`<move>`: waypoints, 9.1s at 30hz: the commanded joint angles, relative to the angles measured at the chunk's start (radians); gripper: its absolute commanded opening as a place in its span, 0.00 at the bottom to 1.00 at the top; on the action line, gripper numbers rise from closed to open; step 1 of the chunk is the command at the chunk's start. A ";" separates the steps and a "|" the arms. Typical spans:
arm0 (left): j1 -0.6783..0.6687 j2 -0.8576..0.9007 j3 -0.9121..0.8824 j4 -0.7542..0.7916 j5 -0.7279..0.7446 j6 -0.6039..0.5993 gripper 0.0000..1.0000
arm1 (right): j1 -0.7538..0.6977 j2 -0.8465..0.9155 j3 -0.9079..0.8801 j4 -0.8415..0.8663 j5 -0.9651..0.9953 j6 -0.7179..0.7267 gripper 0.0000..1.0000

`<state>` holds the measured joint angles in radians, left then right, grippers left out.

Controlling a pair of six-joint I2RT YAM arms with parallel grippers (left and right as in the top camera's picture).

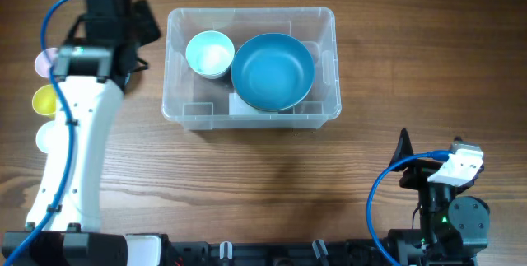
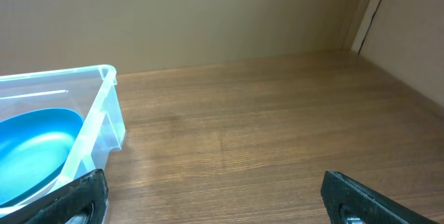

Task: Pack container
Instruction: 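Move the left gripper to the light blue bowl and grasp its rim, then lift the light blue bowl and stack it into the container's left bowls, then move the left gripper to the white cup and grasp its rim, then carry the white cup and lower it into the container's front left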

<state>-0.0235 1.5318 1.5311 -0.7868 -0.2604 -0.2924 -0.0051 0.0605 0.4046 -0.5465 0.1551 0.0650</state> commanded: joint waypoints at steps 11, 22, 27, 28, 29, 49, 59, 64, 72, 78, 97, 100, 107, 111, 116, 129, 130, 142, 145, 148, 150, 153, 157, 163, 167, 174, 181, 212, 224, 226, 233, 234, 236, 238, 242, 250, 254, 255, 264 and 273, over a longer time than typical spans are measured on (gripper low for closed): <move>0.161 0.349 0.007 0.013 0.035 -0.026 0.87 | 0.005 -0.003 0.008 0.002 0.013 -0.010 1.00; 0.200 0.557 0.007 0.084 0.062 -0.026 0.78 | 0.005 -0.003 0.008 0.003 0.013 -0.010 1.00; 0.200 0.595 0.007 0.087 0.069 -0.026 0.64 | 0.005 -0.003 0.008 0.002 0.013 -0.010 1.00; 0.200 0.599 0.007 0.087 0.069 -0.026 0.55 | 0.005 -0.003 0.008 0.002 0.013 -0.010 1.00; 0.200 0.599 0.007 0.087 0.069 -0.026 0.49 | 0.005 -0.003 0.008 0.002 0.013 -0.010 1.00; 0.164 0.504 0.051 0.049 0.069 -0.026 0.04 | 0.005 -0.003 0.008 0.002 0.013 -0.010 1.00; -0.082 0.113 0.144 0.026 0.069 -0.025 0.04 | 0.005 -0.003 0.008 0.002 0.013 -0.010 1.00; -0.253 0.064 0.144 -0.005 0.069 0.001 0.04 | 0.005 -0.003 0.008 0.002 0.013 -0.010 1.00; -0.340 0.188 0.139 -0.014 0.069 0.000 0.04 | 0.005 -0.003 0.008 0.002 0.013 -0.010 1.00; -0.341 0.323 0.139 0.012 0.070 0.000 0.04 | 0.005 -0.003 0.008 0.002 0.013 -0.010 1.00; -0.283 0.243 0.179 -0.001 0.078 0.001 0.84 | 0.005 -0.003 0.008 0.002 0.013 -0.010 1.00; -0.198 0.096 0.179 -0.115 0.016 0.000 1.00 | 0.005 -0.003 0.008 0.002 0.013 -0.010 1.00; 0.051 -0.101 0.179 -0.383 0.005 0.000 1.00 | 0.005 -0.003 0.008 -0.002 0.013 -0.010 1.00; 0.191 -0.095 0.159 -0.510 0.002 -0.001 1.00 | 0.005 -0.003 0.008 -0.039 0.013 -0.010 1.00; 0.311 -0.062 0.033 -0.501 0.002 -0.018 1.00 | 0.005 -0.003 0.008 -0.156 0.013 -0.010 1.00; 0.488 -0.009 -0.288 -0.280 0.016 -0.039 1.00 | 0.005 -0.002 0.008 -0.347 0.013 -0.010 1.00; 0.496 -0.009 -0.301 -0.262 0.016 -0.025 1.00 | 0.005 -0.002 0.008 -0.347 0.013 -0.010 1.00; 0.519 0.015 -0.467 0.055 0.072 0.165 0.99 | 0.008 -0.002 0.008 -0.347 0.013 -0.010 0.99; 0.519 0.042 -0.467 0.097 0.125 0.211 0.98 | 0.008 -0.002 0.008 -0.347 0.013 -0.010 1.00; 0.519 0.089 -0.467 0.120 0.126 0.211 0.98 | 0.008 -0.002 0.008 -0.347 0.013 -0.010 0.99; 0.519 0.117 -0.467 0.127 0.126 0.211 0.96 | 0.008 -0.002 0.008 -0.348 0.013 -0.010 1.00; 0.519 0.159 -0.467 0.130 0.126 0.210 0.93 | 0.008 -0.002 0.008 -0.348 0.013 -0.010 1.00; 0.519 0.167 -0.467 0.129 0.126 0.210 0.63 | 0.008 -0.002 0.008 -0.348 0.013 -0.010 1.00; 0.519 0.161 -0.465 0.117 0.125 0.210 0.40 | 0.008 -0.002 0.008 -0.349 0.013 -0.010 1.00; 0.519 0.148 -0.465 0.117 0.121 0.210 0.29 | 0.008 -0.002 0.008 -0.348 0.013 -0.010 1.00; 0.519 0.089 -0.465 0.117 0.110 0.210 0.15 | 0.008 -0.002 0.008 -0.349 0.013 -0.010 1.00; 0.519 0.011 -0.465 0.113 0.106 0.210 0.05 | 0.008 -0.002 0.008 -0.349 0.013 -0.010 1.00; 0.565 0.026 -0.546 0.140 0.040 0.120 0.45 | 0.008 -0.003 0.008 -0.349 0.013 -0.010 1.00; 0.565 0.094 -0.546 0.163 0.050 0.120 0.44 | 0.008 -0.002 0.008 -0.349 0.013 -0.010 1.00; 0.565 0.089 -0.543 0.171 0.050 0.121 0.41 | 0.008 -0.002 0.008 -0.349 0.013 -0.010 1.00; 0.565 0.089 -0.536 0.167 0.050 0.121 0.04 | 0.008 -0.002 0.008 -0.349 0.013 -0.010 1.00; 0.565 0.089 -0.536 0.167 0.050 0.121 0.04 | 0.008 -0.002 0.008 -0.349 0.013 -0.010 0.99; 0.565 0.089 -0.536 0.167 0.050 0.120 0.04 | 0.008 -0.002 0.008 -0.349 0.013 -0.010 1.00; 0.564 0.088 -0.529 0.167 0.051 0.120 0.04 | 0.008 -0.002 0.008 -0.349 0.013 -0.010 1.00; 0.551 0.048 -0.430 0.100 0.109 0.120 0.04 | 0.008 -0.002 0.008 -0.349 0.013 -0.010 1.00; 0.415 -0.139 -0.204 -0.006 0.314 0.033 0.04 | 0.008 -0.003 0.008 -0.349 0.013 -0.010 0.99; 0.282 -0.253 -0.200 0.018 0.384 -0.012 0.04 | 0.008 -0.002 0.008 -0.349 0.013 -0.010 0.99; 0.242 -0.274 -0.200 0.023 0.383 -0.011 0.04 | 0.008 -0.002 0.008 -0.349 0.013 -0.010 1.00; -0.128 -0.265 -0.203 -0.037 0.379 -0.007 0.04 | 0.008 -0.002 0.008 -0.349 0.013 -0.010 1.00; -0.330 0.021 -0.203 -0.060 0.331 -0.007 0.04 | 0.008 -0.002 0.008 -0.349 0.013 -0.010 1.00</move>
<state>-0.3267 1.4803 1.3216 -0.8482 0.1059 -0.2916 -0.0040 0.0605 0.4046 -0.8974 0.1555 0.0650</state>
